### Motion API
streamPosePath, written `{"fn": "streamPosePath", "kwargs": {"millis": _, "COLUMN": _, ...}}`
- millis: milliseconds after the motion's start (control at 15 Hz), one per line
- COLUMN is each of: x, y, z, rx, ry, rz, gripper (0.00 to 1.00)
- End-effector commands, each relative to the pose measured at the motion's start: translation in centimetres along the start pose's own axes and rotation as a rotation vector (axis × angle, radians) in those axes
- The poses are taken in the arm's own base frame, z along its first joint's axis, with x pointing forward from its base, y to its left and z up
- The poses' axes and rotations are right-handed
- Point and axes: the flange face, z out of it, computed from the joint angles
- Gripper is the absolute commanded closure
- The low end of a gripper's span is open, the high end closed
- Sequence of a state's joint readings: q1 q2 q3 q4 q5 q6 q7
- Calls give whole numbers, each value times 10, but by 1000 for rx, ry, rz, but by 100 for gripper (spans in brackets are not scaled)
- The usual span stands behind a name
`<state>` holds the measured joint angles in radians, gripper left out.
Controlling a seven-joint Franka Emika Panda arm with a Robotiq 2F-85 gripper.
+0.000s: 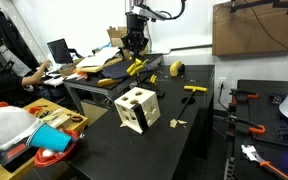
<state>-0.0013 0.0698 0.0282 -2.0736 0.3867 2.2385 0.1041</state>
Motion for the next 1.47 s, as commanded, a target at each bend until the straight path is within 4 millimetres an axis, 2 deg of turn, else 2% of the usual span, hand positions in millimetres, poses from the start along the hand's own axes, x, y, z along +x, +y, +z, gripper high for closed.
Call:
{"fn": "streamPosePath", "kwargs": {"millis": 0, "x": -11, "y": 12, "z": -15, "rx": 40, "ry": 32, "rz": 26, "gripper": 96}}
{"fn": "streamPosePath", "kwargs": {"millis": 67, "x": -21, "y": 7, "z": -21, "rx": 42, "ry": 32, "rz": 35, "gripper": 96}}
{"fn": "streamPosePath", "kwargs": {"millis": 333, "x": -31, "y": 10, "z": -29, "rx": 50, "ry": 34, "rz": 56, "gripper": 96}}
{"fn": "streamPosePath", "kwargs": {"millis": 667, "x": -34, "y": 24, "z": -22, "rx": 20, "ry": 13, "rz": 119, "gripper": 96}}
{"fn": "streamPosePath", "kwargs": {"millis": 1000, "x": -16, "y": 45, "z": 9, "rx": -23, "ry": -11, "rz": 283, "gripper": 96}}
{"fn": "streamPosePath", "kwargs": {"millis": 1400, "x": 21, "y": 81, "z": 63, "rx": -67, "ry": -72, "rz": 473, "gripper": 96}}
